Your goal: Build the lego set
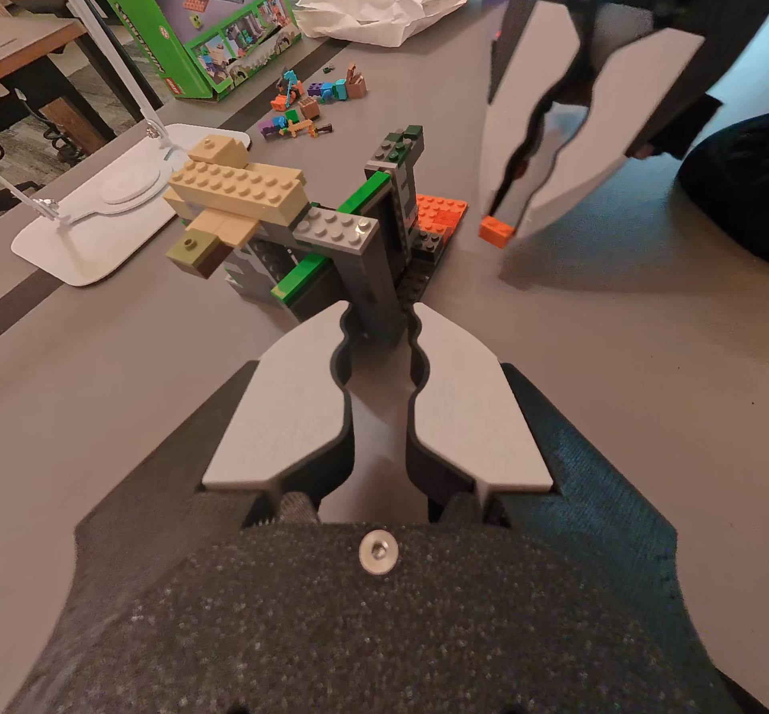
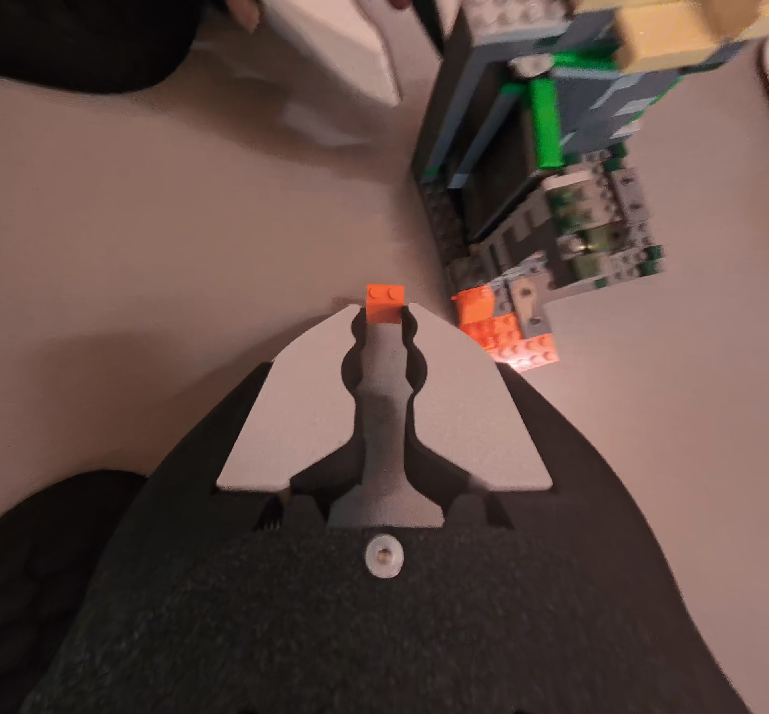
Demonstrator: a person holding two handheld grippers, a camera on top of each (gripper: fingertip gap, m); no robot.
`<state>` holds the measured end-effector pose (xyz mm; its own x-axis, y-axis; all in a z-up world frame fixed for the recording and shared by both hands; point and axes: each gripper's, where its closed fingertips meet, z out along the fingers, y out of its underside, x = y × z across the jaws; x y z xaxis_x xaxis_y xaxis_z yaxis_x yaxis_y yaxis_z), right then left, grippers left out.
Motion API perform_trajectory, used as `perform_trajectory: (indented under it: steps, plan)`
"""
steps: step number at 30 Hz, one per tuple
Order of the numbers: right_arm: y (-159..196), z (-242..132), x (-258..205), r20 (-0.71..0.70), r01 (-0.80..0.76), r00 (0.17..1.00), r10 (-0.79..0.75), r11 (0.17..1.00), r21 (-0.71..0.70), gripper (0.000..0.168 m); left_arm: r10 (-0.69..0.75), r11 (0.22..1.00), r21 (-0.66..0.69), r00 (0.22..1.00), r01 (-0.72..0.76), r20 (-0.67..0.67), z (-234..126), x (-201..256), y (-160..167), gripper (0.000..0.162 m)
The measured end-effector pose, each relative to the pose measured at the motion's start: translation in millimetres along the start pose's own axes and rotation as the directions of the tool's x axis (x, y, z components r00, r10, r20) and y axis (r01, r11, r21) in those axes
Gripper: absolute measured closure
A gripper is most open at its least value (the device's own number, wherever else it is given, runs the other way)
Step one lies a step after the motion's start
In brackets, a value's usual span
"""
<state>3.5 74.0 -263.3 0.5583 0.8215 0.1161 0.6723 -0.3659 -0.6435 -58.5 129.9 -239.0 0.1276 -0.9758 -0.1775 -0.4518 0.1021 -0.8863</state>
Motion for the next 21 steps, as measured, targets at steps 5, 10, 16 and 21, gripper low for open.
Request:
perform_trajectory:
  steps: [5,10,16,21]
  plan:
    - [-5.7,4.0,28.9,-0.02,0.025,0.999,-0.025,0.999,-0.025,0.153,0.002,1.0,0.005,1.0,-0.002,0.0,-2.3,-0.2,0.1,0.139]
    - [-2.7,8.3,39.9,-0.007,0.061,0.998,-0.061,0.996,-0.061,0.153,-0.014,1.0,0.013,1.0,0.014,-0.003,-4.0,-2.7,0.5,0.139]
    - [-1.2,14.4,41.4,0.006,0.097,0.995,-0.097,0.992,-0.081,0.152,-0.028,0.999,0.018,1.0,0.029,-0.012,-4.8,-3.7,1.1,0.14]
    - [0.5,17.2,42.3,0.016,0.099,0.995,-0.098,0.992,-0.081,0.15,-0.033,0.999,0.019,0.999,0.033,-0.017,-5.0,-3.6,1.3,0.14]
